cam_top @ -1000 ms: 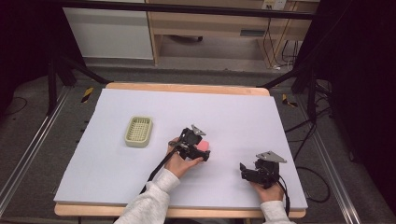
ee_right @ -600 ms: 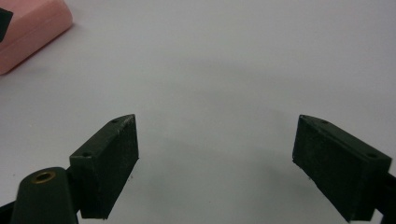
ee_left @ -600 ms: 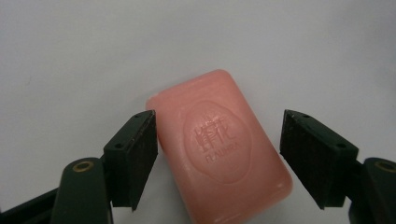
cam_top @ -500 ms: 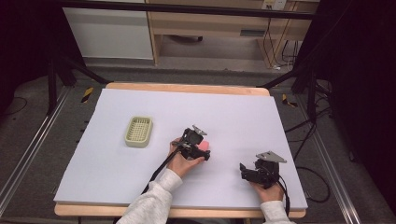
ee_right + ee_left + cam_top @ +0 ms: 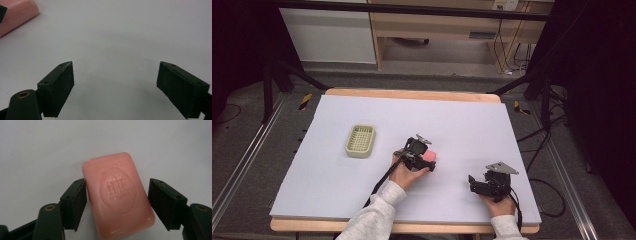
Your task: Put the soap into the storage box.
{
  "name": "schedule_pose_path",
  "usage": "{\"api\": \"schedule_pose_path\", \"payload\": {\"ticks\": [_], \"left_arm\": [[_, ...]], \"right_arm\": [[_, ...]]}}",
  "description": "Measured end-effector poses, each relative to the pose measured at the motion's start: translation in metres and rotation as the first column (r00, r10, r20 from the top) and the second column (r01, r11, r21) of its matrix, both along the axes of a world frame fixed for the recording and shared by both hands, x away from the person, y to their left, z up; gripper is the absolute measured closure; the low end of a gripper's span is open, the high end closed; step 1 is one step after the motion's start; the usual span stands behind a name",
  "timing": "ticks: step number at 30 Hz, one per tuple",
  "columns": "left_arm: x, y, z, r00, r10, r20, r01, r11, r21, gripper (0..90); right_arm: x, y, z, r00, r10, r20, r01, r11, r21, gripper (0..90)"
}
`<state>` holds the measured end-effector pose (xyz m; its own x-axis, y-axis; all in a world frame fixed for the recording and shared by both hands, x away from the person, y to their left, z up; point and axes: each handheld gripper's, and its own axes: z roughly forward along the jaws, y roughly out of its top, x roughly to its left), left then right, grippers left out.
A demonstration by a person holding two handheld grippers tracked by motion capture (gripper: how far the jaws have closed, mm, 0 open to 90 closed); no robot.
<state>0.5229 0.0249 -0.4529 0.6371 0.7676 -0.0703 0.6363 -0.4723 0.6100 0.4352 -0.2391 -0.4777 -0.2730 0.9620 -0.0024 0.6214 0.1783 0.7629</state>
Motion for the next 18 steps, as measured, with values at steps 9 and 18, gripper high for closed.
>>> {"api": "schedule_pose_path", "payload": {"ticks": [9,18], "left_arm": [[0.0,0.0047,0.001,0.9999,0.0,-0.012,0.0,1.0,-0.004,36.3],[0.0053,-0.001,0.0019,0.9997,-0.02,-0.013,0.021,0.999,0.039,29.3]], "right_arm": [[0.0,0.0002,-0.0001,1.0,0.0,-0.003,0.0,1.0,-0.002,14.6],[0.0004,0.0004,-0.0004,1.0,0.001,-0.006,-0.001,1.0,-0.001,14.6]]}}
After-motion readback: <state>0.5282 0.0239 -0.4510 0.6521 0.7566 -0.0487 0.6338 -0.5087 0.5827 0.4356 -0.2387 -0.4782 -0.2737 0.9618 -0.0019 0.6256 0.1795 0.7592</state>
